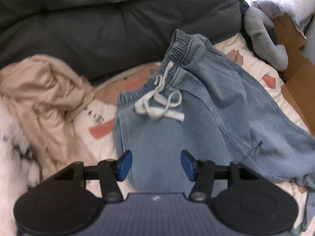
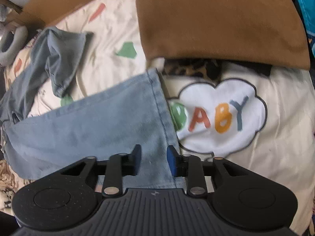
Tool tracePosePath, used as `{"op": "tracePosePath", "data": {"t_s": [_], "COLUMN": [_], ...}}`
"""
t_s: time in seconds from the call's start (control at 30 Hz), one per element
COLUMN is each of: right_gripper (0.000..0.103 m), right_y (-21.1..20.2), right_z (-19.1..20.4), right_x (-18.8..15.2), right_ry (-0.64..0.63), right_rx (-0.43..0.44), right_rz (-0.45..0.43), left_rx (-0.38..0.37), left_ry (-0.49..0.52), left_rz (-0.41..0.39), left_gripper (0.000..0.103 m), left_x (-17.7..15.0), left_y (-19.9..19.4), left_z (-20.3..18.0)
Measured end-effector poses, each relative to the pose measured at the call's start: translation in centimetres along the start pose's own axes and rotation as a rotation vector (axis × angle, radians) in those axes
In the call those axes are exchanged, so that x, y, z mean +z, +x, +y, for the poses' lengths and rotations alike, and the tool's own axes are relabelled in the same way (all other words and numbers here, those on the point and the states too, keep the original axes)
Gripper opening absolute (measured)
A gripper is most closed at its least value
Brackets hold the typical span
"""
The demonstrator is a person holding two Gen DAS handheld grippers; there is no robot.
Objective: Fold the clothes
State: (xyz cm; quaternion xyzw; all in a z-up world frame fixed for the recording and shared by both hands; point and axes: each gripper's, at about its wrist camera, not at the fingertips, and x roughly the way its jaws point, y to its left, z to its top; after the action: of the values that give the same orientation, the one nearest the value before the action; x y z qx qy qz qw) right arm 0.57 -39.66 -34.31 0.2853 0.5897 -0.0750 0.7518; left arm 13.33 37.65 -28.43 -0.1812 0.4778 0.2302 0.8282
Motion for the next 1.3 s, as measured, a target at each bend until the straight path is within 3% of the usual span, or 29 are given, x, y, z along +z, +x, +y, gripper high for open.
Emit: {"op": "tracePosePath", "data": {"t_s": [0.1,0.33,0.43,0.83,0.9,0.97,1.07,1.3], "right_gripper": [0.038,0.04,0.04,0.04,0.04,0.04,0.04,0.04], "right_y": [0.1,1.0,1.8,3.1,3.1,3.2,3.3,3.4], "right_z": [0.4,1.9,2.7,3.7,3.5,3.3,3.4,4.8], "right_x": [0.1,0.6,1.0,0.3,0.0,-0.1,-0.1,0.1], "right_ry": [0.009,-0.032,-0.052,-0.092,-0.086,-0.077,-0.07,-0.087], "right_rx": [0.016,0.049,0.059,0.06,0.055,0.051,0.056,0.088], "right_rz": [-0.022,-0.043,-0.034,0.0,0.002,0.0,-0.006,-0.022], "left_rx": [-0.024,0.025,0.062,0.053,0.051,0.056,0.055,-0.012], "left_ry": [-0.006,-0.001,0.001,-0.112,-0.131,-0.145,-0.166,-0.14], "left_rz": [-0.008,-0.021,-0.018,0.014,0.028,0.058,0.07,0.066], "left_gripper": [0.062,0.072,0.073,0.073,0.065,0.036,0.009,0.002], "left_x": [1.2,3.4,4.3,8.0,8.2,8.2,8.2,8.7], "left_y": [1.6,5.1,6.7,10.6,10.9,11.3,11.2,9.6], "left_z": [-0.1,-0.3,-0.1,1.0,0.9,0.7,0.8,-0.3]}}
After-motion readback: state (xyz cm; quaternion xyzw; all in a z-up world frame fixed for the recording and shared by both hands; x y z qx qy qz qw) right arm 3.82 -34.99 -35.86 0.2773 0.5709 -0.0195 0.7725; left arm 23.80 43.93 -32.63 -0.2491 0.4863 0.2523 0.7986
